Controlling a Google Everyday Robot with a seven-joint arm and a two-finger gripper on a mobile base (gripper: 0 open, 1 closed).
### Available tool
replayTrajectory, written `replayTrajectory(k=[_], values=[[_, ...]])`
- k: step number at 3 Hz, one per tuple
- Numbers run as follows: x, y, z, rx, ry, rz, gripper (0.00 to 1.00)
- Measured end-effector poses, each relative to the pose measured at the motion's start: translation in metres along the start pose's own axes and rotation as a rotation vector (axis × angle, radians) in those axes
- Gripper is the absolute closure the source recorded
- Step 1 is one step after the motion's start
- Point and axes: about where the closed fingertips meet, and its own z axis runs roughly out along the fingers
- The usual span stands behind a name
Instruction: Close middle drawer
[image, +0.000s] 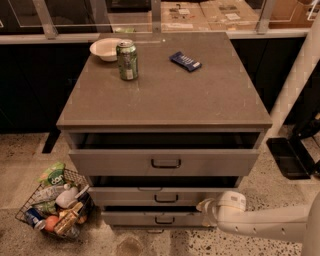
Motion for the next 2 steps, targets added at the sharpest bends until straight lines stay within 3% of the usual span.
replayTrajectory(k=[1, 2], values=[[-0.0007, 0.0004, 0.0007, -0.001, -0.001, 0.0, 0.0], [-0.0018, 0.002, 0.0, -0.001, -0.001, 0.0, 0.0]])
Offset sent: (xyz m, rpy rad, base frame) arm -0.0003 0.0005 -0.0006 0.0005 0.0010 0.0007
